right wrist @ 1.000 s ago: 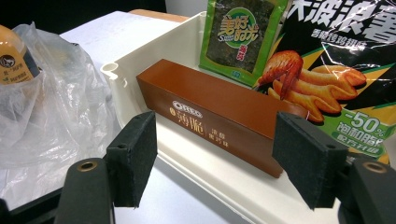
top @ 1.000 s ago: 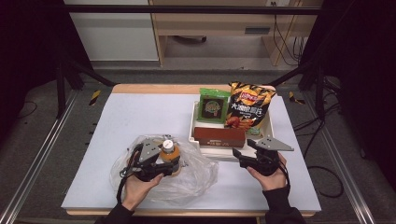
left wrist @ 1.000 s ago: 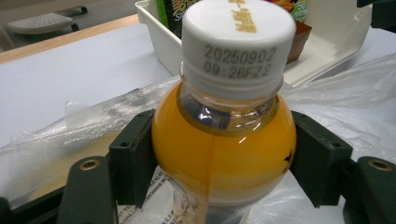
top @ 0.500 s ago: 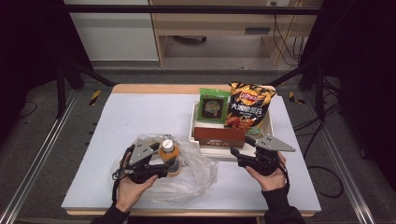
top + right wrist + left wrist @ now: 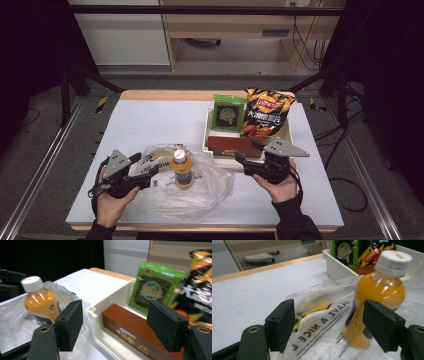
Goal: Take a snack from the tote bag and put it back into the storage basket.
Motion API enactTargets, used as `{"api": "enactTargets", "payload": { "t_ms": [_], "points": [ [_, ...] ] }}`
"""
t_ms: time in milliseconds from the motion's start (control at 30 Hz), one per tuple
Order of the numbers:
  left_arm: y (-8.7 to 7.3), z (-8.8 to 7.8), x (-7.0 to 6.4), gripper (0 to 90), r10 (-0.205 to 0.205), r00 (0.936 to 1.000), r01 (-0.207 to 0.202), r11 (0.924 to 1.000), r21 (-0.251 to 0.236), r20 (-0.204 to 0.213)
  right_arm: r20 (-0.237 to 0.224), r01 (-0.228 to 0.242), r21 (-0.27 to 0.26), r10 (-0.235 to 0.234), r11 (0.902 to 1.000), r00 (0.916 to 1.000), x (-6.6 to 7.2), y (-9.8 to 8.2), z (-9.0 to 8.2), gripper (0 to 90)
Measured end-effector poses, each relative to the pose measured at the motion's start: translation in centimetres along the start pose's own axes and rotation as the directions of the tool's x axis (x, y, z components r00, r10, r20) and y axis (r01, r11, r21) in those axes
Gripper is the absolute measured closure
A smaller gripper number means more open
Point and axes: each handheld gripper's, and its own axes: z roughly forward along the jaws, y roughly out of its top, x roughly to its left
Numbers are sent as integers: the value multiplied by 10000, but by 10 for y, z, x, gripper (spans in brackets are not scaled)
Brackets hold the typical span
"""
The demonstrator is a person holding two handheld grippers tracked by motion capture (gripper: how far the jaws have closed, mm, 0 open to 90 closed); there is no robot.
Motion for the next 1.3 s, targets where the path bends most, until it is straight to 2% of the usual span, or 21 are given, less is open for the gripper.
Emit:
{"api": "enactTargets", "payload": {
  "t_ms": [233,367,567,733,867,1033,1200,1300],
  "points": [
    [-17,-1,14,275,-176,9990,192,9991,385,-417,-787,287,-183,-301,9994,9964,27,15,13,363],
    [-28,0,20,294,-209,9982,246,9975,663,-566,-1433,311,-232,-341,9992,9891,43,21,24,417],
    [-38,0,24,307,-245,9976,299,9960,841,-645,-2113,541,169,-493,9984,9762,66,19,42,489],
    [-39,0,24,314,-220,9976,276,9960,849,-658,-2451,813,703,-618,9942,9675,81,6,63,510],
    [-41,-1,25,319,-237,9973,295,9960,840,-693,-2483,962,998,-688,9904,9662,85,-8,77,468],
    [-43,0,26,320,-178,9970,247,9954,922,-747,-2435,1086,1191,-770,9869,9668,88,-19,89,328],
    [-44,1,27,319,-187,9969,260,9950,961,-762,-2648,1101,1205,-749,9866,9614,94,-27,101,239],
    [-45,2,27,319,-185,9969,262,9945,1011,-760,-2624,1033,1132,-705,9882,9624,97,-29,108,216]
  ]
}}
